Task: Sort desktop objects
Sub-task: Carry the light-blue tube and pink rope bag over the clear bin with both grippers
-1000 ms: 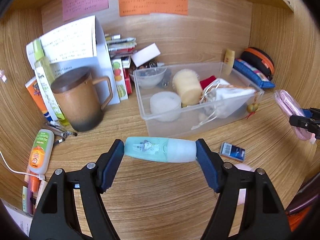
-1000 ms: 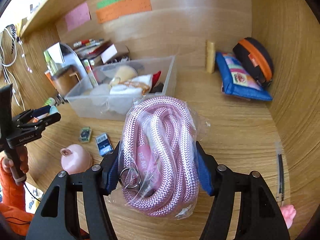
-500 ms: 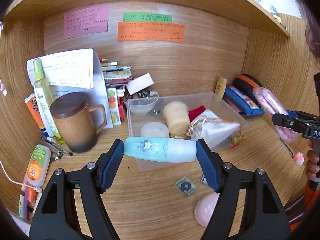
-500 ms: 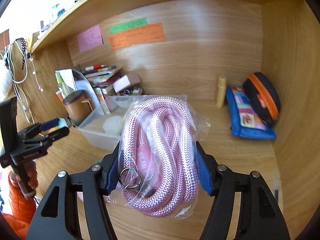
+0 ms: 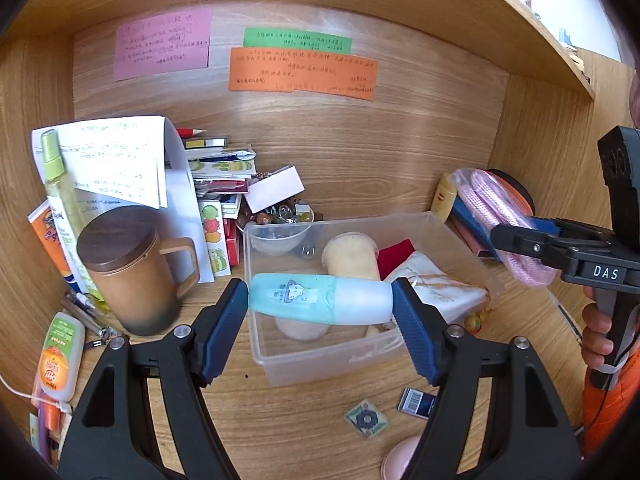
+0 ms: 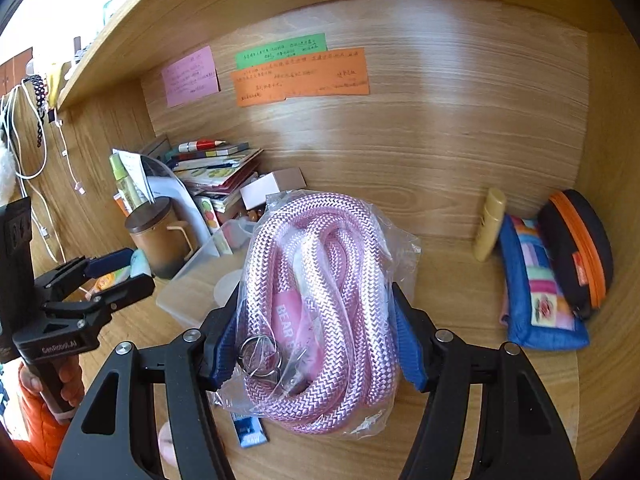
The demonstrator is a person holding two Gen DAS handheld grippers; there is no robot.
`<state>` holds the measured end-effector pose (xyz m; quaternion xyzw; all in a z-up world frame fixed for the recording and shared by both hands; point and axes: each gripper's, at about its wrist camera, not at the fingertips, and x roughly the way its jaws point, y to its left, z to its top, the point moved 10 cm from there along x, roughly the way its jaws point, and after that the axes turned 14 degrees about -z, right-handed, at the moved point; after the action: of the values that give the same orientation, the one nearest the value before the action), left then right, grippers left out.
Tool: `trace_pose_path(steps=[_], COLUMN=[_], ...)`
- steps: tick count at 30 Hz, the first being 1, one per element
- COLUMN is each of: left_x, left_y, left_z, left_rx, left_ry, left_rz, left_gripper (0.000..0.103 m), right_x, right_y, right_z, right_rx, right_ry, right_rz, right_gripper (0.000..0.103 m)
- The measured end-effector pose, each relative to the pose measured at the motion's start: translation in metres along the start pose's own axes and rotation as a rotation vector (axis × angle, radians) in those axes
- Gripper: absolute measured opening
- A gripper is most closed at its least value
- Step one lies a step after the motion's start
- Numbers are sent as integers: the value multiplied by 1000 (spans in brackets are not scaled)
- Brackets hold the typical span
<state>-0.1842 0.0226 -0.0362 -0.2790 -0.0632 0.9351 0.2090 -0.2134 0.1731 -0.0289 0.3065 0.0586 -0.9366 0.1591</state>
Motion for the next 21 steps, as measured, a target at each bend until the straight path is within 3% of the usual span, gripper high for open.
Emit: trace_pose_path(steps=[10,21], left_x=[25,59], left_y=[14,31], left_z=[5,-1], left_rx=[-46,-90], left_ry=[27,81], left_rz=[-18,-26], left_gripper=[72,72], right_x=[19,55], right_y=[30,28], right_z=[12,-1], right_rx=[-24,-40], right_ry=[6,62], right_rz=[33,-37], right_gripper=[61,61])
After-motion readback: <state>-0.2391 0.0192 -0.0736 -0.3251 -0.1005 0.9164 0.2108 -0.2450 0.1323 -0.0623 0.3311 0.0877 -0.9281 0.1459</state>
